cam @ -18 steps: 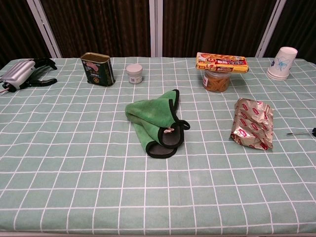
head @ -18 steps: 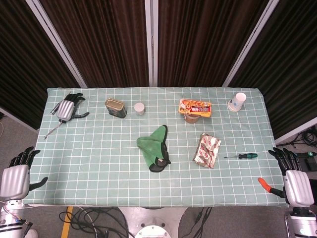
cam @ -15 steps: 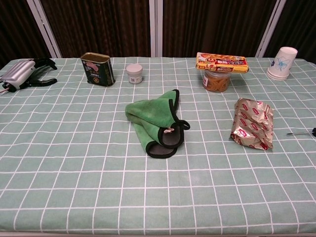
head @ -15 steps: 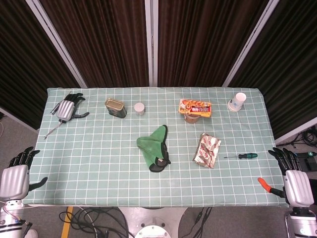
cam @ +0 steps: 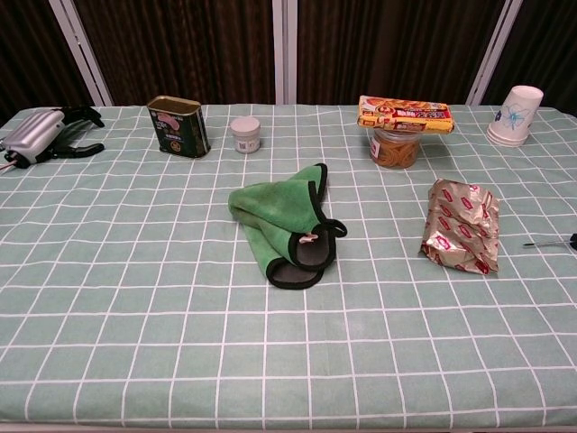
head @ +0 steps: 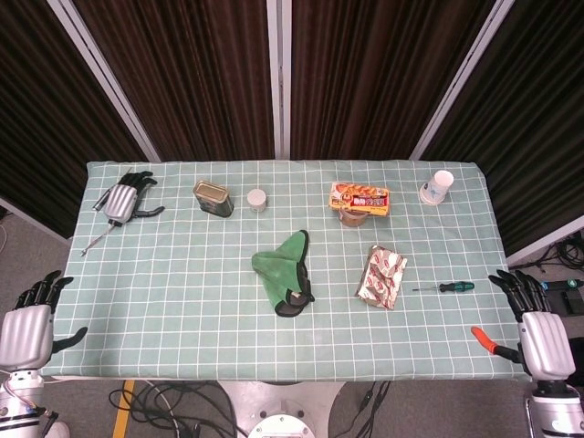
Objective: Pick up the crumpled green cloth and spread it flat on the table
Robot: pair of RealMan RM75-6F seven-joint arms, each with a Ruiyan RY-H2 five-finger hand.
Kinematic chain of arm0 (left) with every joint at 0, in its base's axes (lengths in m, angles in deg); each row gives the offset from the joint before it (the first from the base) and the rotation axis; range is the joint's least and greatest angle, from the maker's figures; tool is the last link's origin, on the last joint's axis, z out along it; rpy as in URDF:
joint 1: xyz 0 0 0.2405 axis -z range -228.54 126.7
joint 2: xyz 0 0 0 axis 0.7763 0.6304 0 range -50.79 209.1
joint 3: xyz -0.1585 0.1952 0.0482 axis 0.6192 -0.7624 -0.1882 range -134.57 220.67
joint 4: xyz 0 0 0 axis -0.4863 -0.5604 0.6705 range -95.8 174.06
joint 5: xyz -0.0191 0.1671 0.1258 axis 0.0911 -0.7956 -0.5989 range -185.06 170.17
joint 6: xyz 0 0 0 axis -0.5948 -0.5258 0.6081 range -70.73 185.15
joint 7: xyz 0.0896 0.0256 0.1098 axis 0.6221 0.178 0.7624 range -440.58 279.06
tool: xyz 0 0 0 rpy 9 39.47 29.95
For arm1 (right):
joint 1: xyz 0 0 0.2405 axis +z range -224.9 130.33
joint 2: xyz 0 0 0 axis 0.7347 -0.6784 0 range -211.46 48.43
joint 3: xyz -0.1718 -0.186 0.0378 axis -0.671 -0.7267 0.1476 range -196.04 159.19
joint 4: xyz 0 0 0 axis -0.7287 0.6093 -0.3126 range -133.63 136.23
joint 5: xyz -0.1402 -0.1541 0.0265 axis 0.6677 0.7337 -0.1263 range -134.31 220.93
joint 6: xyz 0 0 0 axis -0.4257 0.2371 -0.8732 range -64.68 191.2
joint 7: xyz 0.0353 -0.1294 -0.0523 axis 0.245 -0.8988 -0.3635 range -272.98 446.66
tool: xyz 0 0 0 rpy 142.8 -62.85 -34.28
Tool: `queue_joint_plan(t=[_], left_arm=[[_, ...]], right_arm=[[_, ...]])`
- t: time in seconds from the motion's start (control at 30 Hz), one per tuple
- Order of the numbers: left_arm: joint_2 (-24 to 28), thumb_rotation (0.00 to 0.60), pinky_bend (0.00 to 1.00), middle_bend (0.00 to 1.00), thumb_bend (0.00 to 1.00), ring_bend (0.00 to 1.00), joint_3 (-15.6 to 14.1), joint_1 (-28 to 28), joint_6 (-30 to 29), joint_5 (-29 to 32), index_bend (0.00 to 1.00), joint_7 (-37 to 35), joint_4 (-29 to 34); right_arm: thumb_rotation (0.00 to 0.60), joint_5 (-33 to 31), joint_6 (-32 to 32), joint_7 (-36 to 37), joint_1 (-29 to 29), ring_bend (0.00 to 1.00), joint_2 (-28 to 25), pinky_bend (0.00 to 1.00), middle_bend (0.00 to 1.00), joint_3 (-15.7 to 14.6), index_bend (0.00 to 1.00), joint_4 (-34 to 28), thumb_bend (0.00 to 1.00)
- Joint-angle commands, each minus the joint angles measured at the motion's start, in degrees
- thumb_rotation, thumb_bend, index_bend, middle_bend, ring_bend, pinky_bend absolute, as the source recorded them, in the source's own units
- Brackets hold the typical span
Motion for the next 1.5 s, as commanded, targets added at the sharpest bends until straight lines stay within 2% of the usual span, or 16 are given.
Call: queue_joint_plan(t=[0.03, 0.2, 0.33, 0.53, 0.73, 1.07, 1.3, 1.5], left_arm=[[0.0, 0.6, 0.24, 0.23, 0.04, 0.2, 0.0, 0.0, 0.0, -0.1, 0.26, -0.2, 0.1], [0.1, 0.6, 0.24, 0.23, 0.04, 0.2, 0.1, 0.2, 0.5, 0.2, 0.26, -0.2, 0.3], [0.1, 0.6, 0.24, 0.23, 0.04, 0.2, 0.1, 0.1, 0.2, 0.0, 0.26, 0.0, 0.4], [0.4, 0.6, 0.24, 0.23, 0.04, 0.2, -0.1, -0.3, 0.3, 0.6, 0.26, -0.4, 0.5], [0.5, 0.6, 0.24, 0.23, 0.04, 0.2, 0.2, 0.0, 1.0, 1.0, 0.26, -0.7, 0.4], [1.0, 0.6, 0.24, 0.23, 0.04, 0.2, 0.4, -0.2, 1.7, 2.5, 0.26, -2.1, 0.3], [1.5, 0.6, 0.24, 0.23, 0.04, 0.2, 0.3, -0.2, 2.7, 3.0, 0.26, -3.8, 0.3], [1.5, 0.6, 0.24, 0.23, 0.04, 0.2, 0.4, -0.1, 3.0, 3.3, 0.26, -4.7, -0.2]], right_arm=[[0.6, 1.0, -1.9, -0.1, 1.9, 0.0, 0.1, 0.0, 0.11, 0.5, 0.2, 0.0, 0.1], [0.6, 2.6, -9.1, -1.7, 8.2, 0.0, 1.1, 0.0, 0.13, 2.2, 0.31, 0.1, 0.1], [0.6, 2.2, -17.2, -3.8, 15.1, 0.0, 3.9, 0.0, 0.14, 4.3, 0.35, 1.0, 0.1], [0.6, -0.1, -28.9, -6.4, 25.5, 0.0, 11.1, 0.0, 0.14, 7.2, 0.37, 4.8, 0.1], [0.6, -3.2, -37.8, -11.3, 35.2, 0.0, 20.4, 0.0, 0.14, 10.0, 0.37, 12.8, 0.05], [0.6, -3.6, -44.9, -16.1, 45.8, 0.0, 31.6, 0.0, 0.14, 9.7, 0.37, 26.3, 0.07], [0.6, -3.5, -46.7, -16.7, 49.6, 0.0, 35.4, 0.0, 0.14, 8.5, 0.37, 31.5, 0.12], [0.6, -4.2, -47.5, -16.6, 51.3, 0.0, 37.5, 0.0, 0.15, 7.4, 0.37, 34.3, 0.21]])
